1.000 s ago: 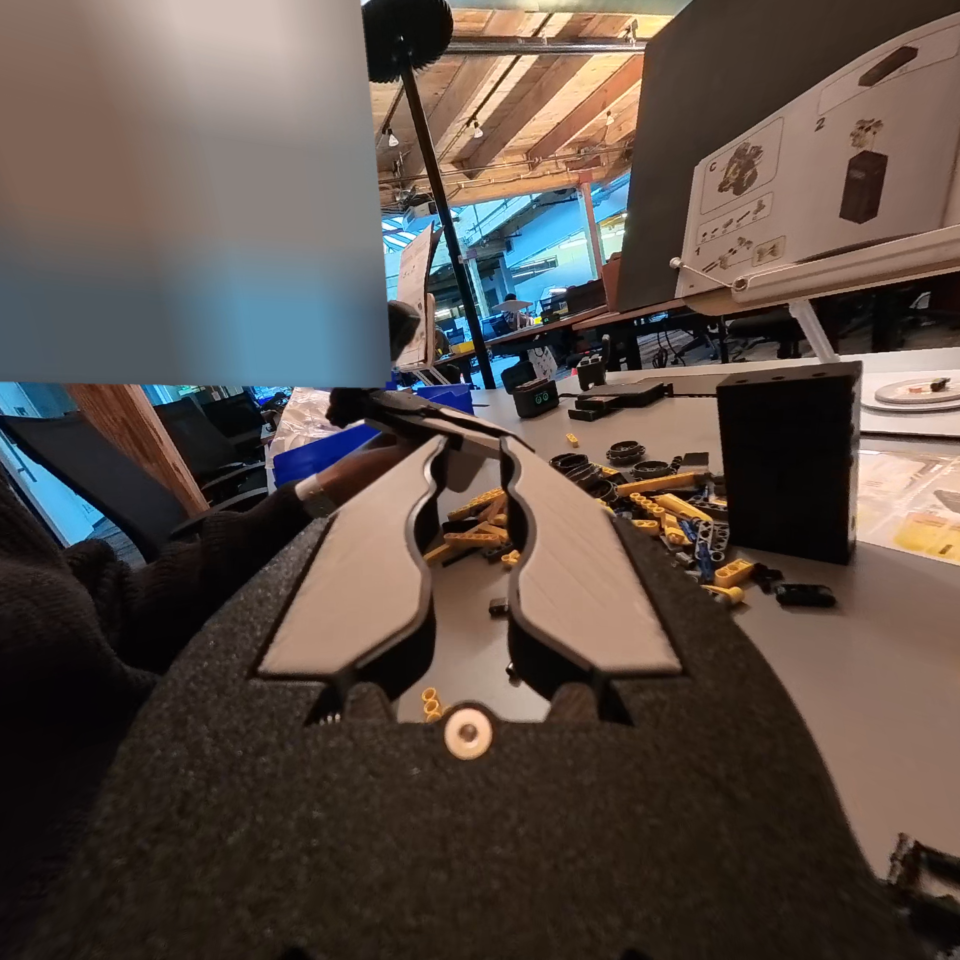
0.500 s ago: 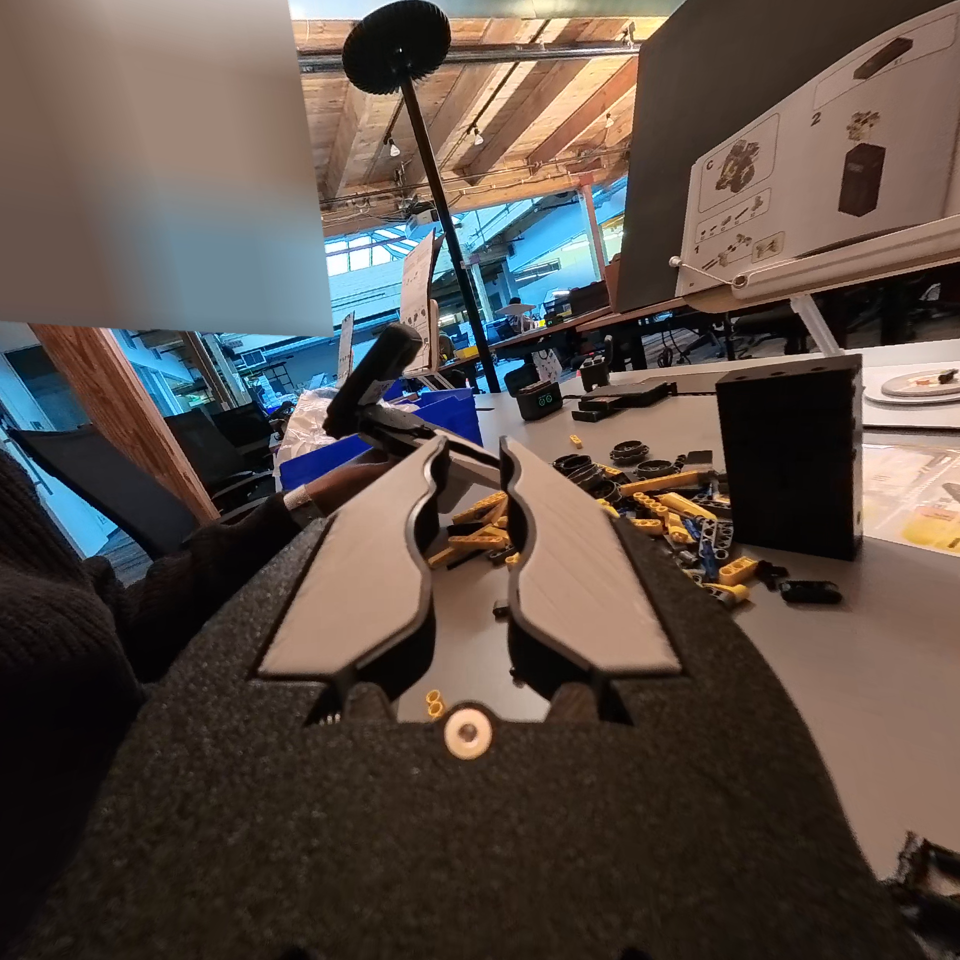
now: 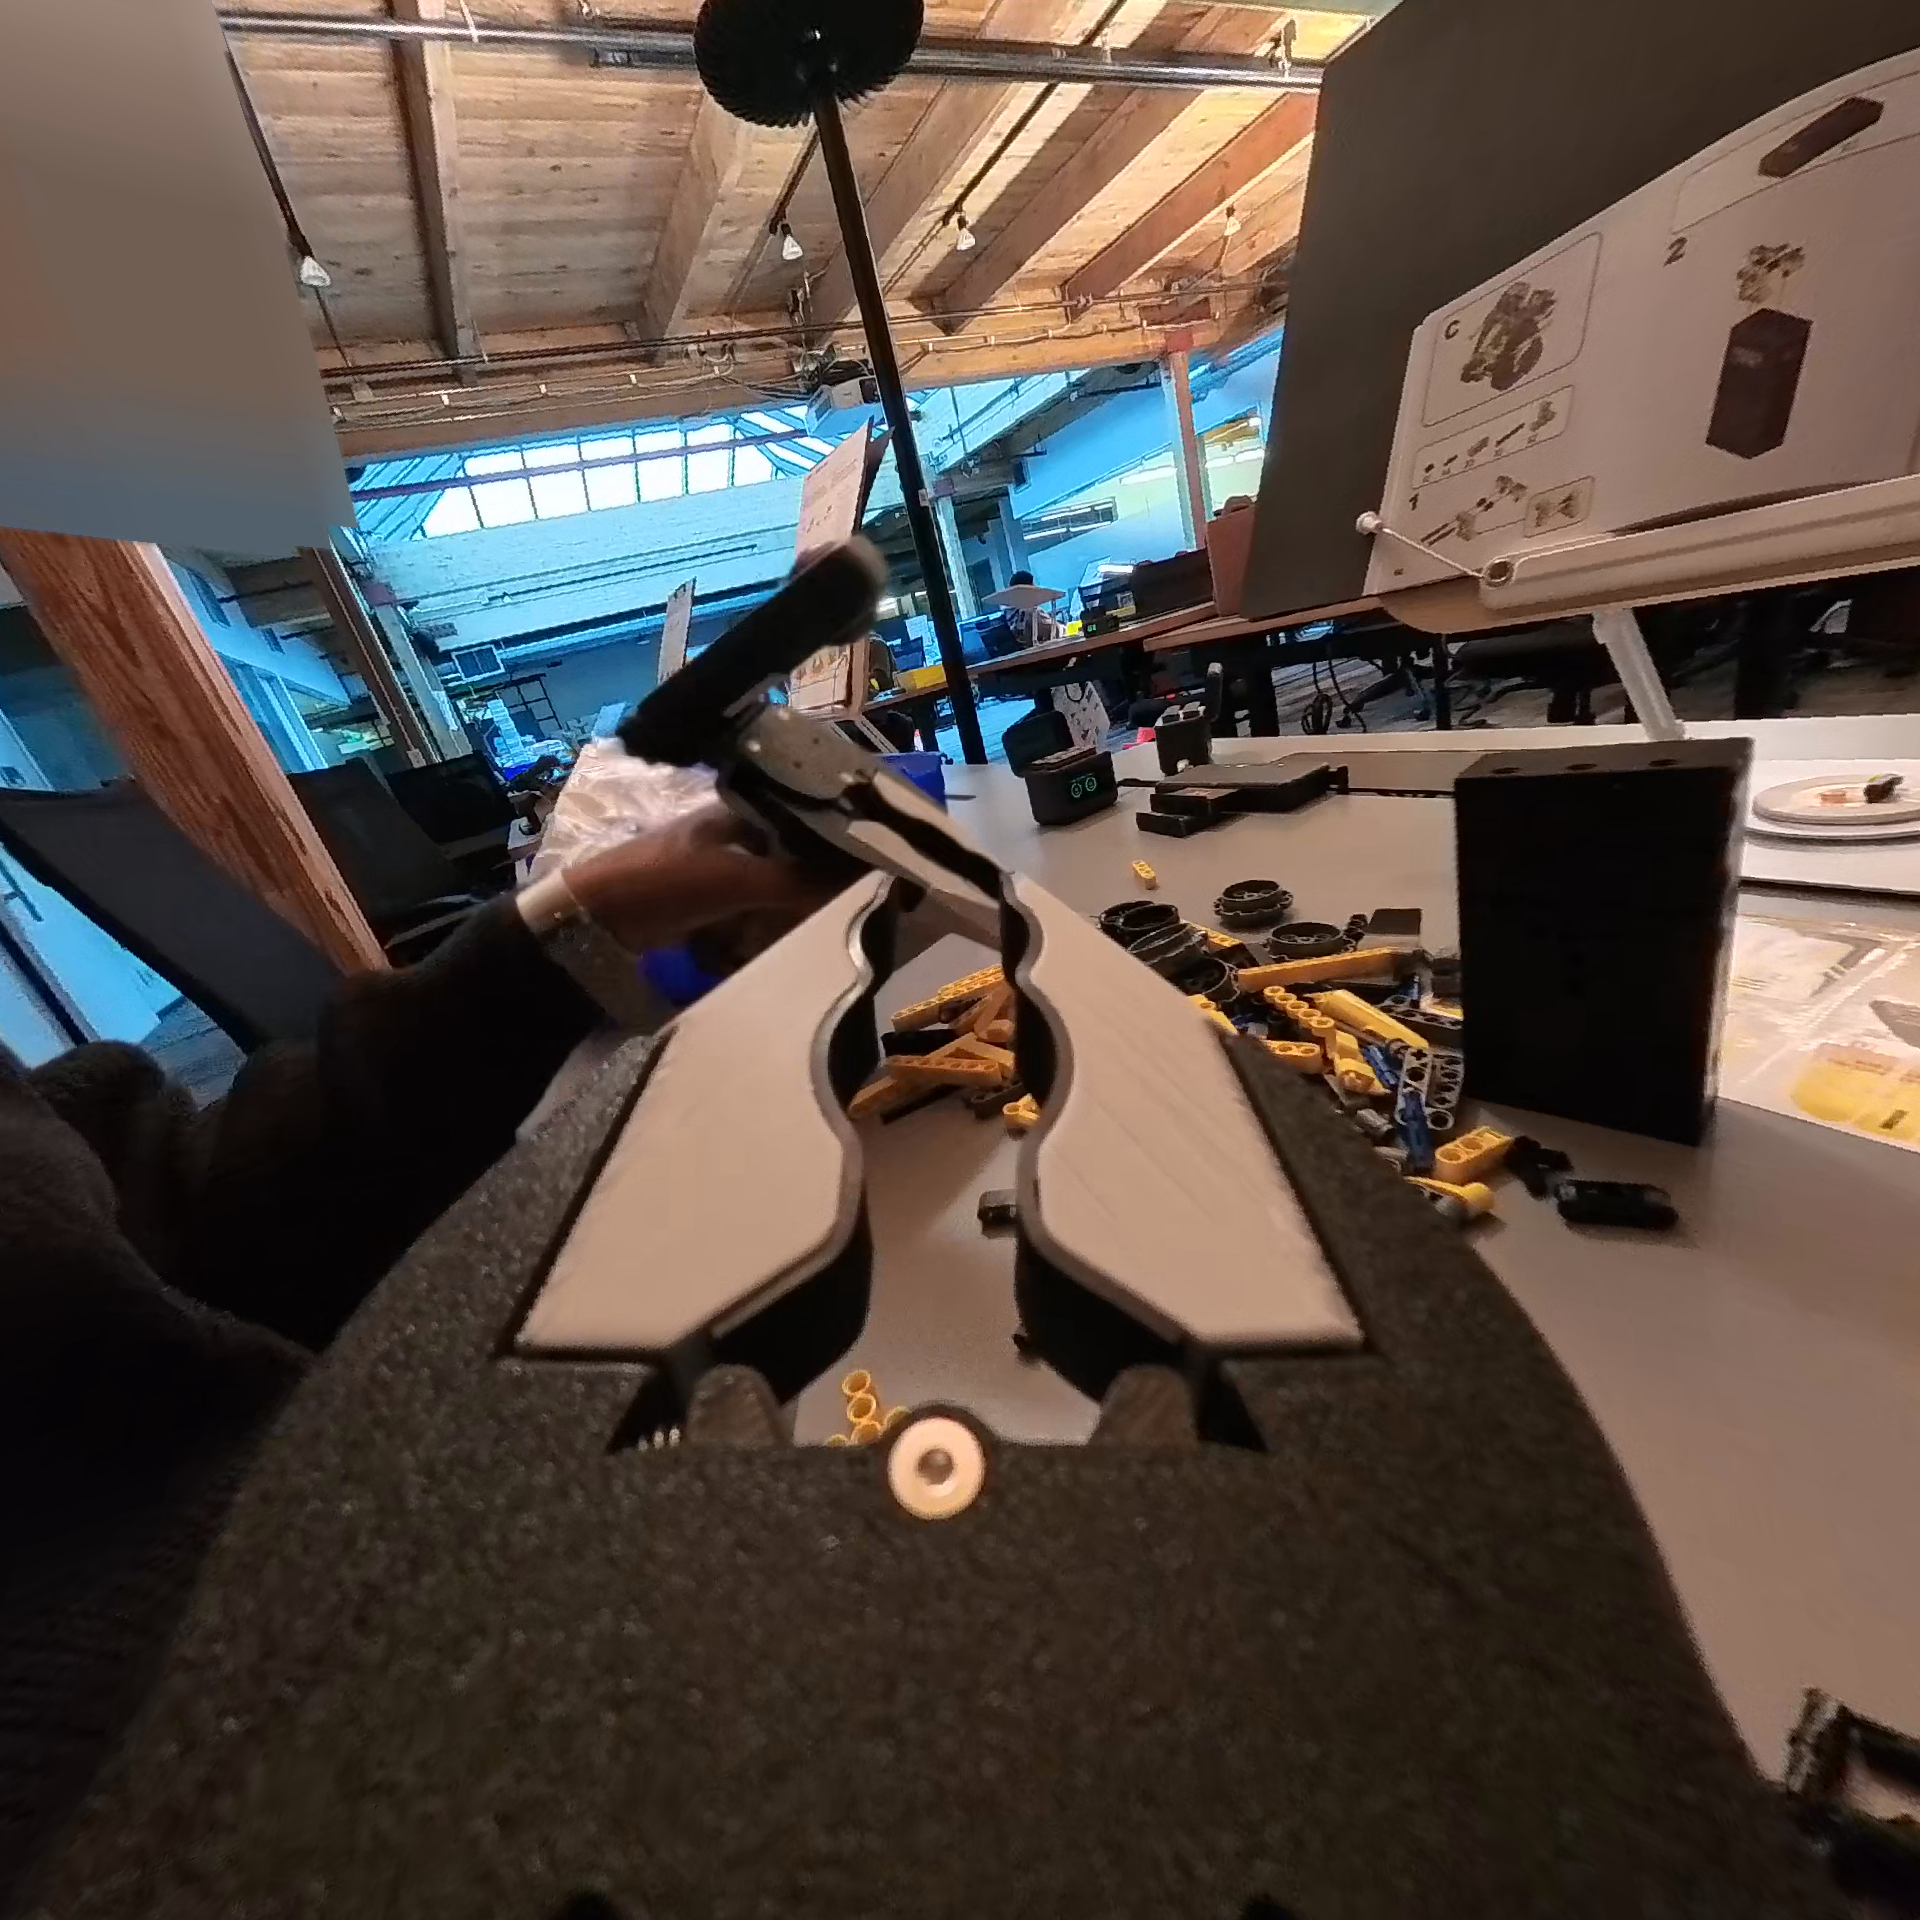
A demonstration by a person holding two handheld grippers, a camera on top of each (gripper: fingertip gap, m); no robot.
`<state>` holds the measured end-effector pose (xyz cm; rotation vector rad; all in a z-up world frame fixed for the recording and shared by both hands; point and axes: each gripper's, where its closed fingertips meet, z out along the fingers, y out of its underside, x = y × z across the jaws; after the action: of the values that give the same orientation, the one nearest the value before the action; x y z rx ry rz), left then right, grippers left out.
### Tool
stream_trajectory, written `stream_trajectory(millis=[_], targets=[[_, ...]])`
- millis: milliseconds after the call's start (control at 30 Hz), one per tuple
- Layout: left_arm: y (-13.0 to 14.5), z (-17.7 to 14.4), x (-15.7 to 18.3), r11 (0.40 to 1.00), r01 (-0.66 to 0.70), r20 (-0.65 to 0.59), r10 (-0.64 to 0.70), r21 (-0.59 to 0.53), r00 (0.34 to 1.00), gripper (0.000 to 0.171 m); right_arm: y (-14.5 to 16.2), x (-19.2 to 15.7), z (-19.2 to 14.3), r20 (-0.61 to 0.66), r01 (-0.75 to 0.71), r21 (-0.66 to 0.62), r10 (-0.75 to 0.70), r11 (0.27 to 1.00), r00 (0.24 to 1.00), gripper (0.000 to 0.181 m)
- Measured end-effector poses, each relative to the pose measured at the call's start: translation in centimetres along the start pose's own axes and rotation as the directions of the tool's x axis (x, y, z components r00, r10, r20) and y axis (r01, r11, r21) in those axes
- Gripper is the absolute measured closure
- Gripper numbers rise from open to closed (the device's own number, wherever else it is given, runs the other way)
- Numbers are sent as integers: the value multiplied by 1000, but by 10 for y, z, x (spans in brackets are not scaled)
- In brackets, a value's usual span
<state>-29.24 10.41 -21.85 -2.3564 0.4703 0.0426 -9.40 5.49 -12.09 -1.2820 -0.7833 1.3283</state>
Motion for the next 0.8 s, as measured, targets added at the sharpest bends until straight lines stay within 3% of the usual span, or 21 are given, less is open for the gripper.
stream_trajectory(millis=[133, 333, 533, 800], targets=[[-10, 0, -29, 960, -178, 266, 233, -216, 935, 142, 2, -3, 1, -4, 31, -13, -31, 999, 1000, 163], [-20, 2, -43, 906, -255, 402, 384, -338, 831, 142, 5, -4, 4, -20, 76, -38, -77, 996, 997, 164], [-7, 14, -26, 844, -295, 358, 472, -448, 806, 142, 4, -1, 4, -41, 98, -36, -100, 995, 994, 164], [-25, 22, -3, 803, -411, 303, 558, -431, 772, 142, 2, -1, 5, -81, 213, -42, -216, 976, 973, 163]])
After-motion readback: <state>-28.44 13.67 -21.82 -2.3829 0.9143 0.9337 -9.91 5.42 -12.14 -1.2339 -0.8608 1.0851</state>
